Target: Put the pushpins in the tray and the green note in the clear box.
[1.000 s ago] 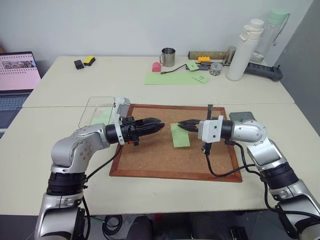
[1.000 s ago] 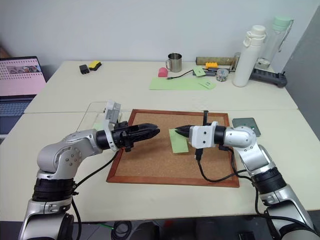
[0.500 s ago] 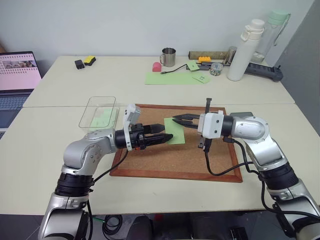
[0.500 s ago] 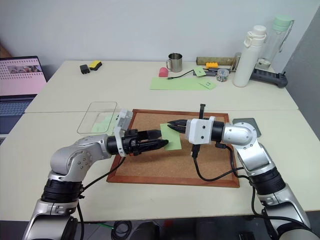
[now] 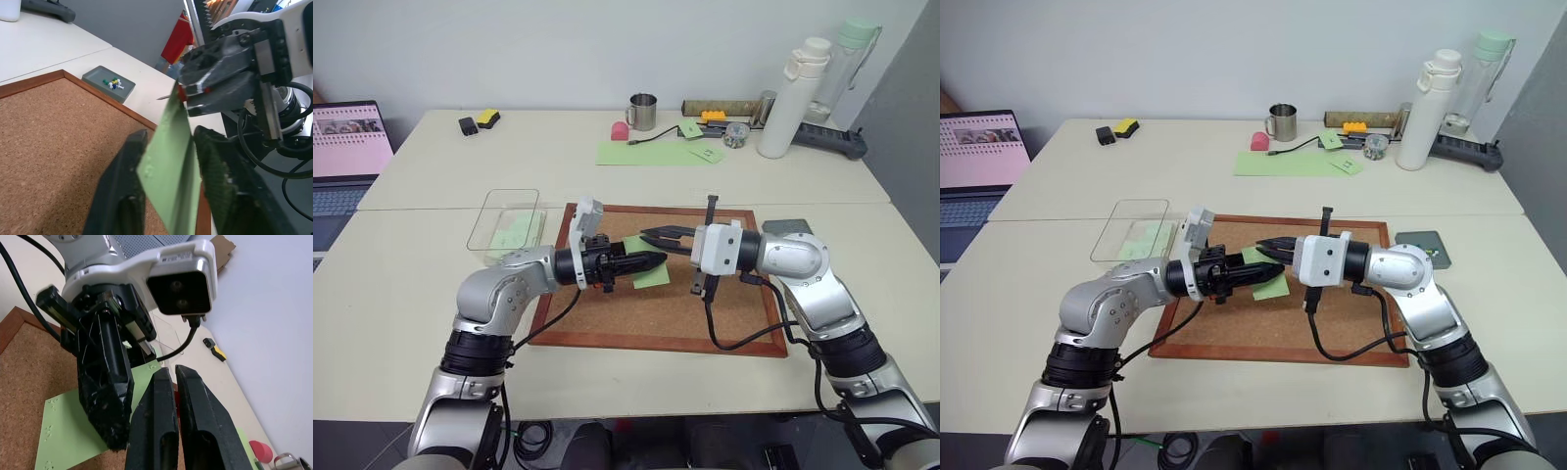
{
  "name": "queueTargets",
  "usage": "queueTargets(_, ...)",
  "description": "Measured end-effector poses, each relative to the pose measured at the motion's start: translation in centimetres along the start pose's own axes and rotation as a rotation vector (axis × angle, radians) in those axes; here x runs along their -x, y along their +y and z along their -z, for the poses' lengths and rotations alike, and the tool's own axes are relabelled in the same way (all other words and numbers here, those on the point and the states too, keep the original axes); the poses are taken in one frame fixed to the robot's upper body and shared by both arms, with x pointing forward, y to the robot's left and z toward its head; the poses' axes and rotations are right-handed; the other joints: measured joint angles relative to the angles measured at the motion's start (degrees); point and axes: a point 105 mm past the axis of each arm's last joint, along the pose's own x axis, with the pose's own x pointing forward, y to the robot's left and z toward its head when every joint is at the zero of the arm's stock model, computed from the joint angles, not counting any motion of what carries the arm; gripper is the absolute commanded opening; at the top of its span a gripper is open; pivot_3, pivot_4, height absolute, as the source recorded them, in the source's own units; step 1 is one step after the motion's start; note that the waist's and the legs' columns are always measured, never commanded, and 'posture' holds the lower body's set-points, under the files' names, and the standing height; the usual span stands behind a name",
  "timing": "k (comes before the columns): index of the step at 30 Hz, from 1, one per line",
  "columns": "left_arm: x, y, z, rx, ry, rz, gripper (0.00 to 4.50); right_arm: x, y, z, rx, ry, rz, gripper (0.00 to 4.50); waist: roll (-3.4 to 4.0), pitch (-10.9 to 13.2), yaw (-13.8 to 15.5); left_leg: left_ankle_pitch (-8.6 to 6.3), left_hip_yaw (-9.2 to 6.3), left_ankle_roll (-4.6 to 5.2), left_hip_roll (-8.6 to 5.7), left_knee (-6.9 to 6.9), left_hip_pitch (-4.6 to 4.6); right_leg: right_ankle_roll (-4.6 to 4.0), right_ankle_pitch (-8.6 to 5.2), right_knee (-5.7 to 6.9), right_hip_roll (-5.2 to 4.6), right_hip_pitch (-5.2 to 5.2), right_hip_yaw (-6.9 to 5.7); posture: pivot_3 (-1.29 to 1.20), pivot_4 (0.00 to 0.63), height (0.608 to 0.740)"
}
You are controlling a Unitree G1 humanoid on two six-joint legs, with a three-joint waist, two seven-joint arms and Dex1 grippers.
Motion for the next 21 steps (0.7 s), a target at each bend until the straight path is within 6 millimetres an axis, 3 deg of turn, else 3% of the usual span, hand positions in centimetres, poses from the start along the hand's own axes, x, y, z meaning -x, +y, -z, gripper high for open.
queueTargets(5,0.1,0.1,0.1,0.000,0.005,-0.006,0.03,0.0,0.0,0.1,0.005,-0.002,0.003,0.00,0.00,0.0,0.0,0.00,0.00,0.00,0.00,0.00,0.00,0.00,0.00,0.00,0.00,0.00,0.00,0.00,0.150,0.740)
queueTargets(10,-0.1,0.4,0.2,0.006,-0.004,-0.028,0.03,0.0,-0.1,0.1,0.006,-0.001,0.009,0.00,0.00,0.0,0.0,0.00,0.00,0.00,0.00,0.00,0.00,0.00,0.00,0.00,0.00,0.00,0.00,0.00,0.150,0.740)
queueTargets(17,0.0,3.4,1.6,0.098,0.027,-0.182,0.03,0.2,-0.4,0.0,0.006,0.012,0.039,0.00,0.00,0.0,0.3,0.00,-0.01,0.00,-0.01,0.00,0.00,0.00,0.00,0.00,0.00,-0.01,0.00,0.00,0.150,0.740)
queueTargets(21,-0.3,3.1,1.0,0.088,0.027,-0.158,0.03,1.1,-0.9,0.2,-0.018,0.037,0.104,0.00,0.00,0.0,0.5,0.01,-0.02,-0.01,-0.02,0.00,-0.02,0.00,0.00,0.00,-0.01,-0.01,-0.01,0.00,0.150,0.740)
